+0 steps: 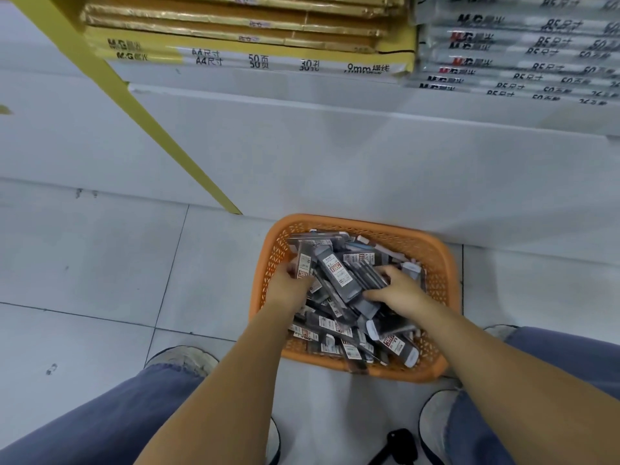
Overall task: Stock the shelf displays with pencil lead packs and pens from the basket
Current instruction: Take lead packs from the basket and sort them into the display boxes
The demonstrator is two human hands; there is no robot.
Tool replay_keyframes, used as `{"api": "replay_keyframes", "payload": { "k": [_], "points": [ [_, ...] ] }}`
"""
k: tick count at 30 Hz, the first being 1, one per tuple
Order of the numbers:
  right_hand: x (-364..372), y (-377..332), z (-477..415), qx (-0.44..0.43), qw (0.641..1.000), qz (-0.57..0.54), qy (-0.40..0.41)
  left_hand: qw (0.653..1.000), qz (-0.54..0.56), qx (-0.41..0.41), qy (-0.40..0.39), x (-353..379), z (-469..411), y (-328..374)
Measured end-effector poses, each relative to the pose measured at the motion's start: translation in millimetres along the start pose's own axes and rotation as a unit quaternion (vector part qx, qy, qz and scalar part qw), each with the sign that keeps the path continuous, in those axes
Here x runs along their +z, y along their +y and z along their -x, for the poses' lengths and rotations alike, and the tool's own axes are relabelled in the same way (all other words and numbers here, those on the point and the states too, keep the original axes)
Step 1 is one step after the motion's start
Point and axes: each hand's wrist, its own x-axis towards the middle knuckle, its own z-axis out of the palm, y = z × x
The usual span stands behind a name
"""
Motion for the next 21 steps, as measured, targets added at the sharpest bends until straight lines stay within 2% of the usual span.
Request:
{"api": "replay_keyframes", "payload": {
  "k": [6,11,14,17,21],
  "points": [
    [-3.8,1.0,9.4,0.003,0.999,-0.032,0.022,0.999,0.026,0.003,-0.028,-10.5,17.5,-1.9],
    [-17.6,-2.3,23.5,0.006,0.999,-0.044,-0.009,0.982,0.166,-0.022,-0.085,-19.9,42.7,-1.7],
    [-14.1,-1.9,30.6,0.004,0.999,-0.025,-0.029,0.979,0.186,0.003,-0.088,-28.9,58.6,-2.0],
    [-1.8,-1.2,37.1,-0.012,1.000,0.012,0.012,0.982,0.161,0.023,-0.091,-37.8,68.2,-7.9],
    [-0.1,-6.6,54.5,-0.057,0.995,-0.012,0.080,0.981,0.166,0.027,-0.093,-47.5,81.2,-12.3]
  ]
}}
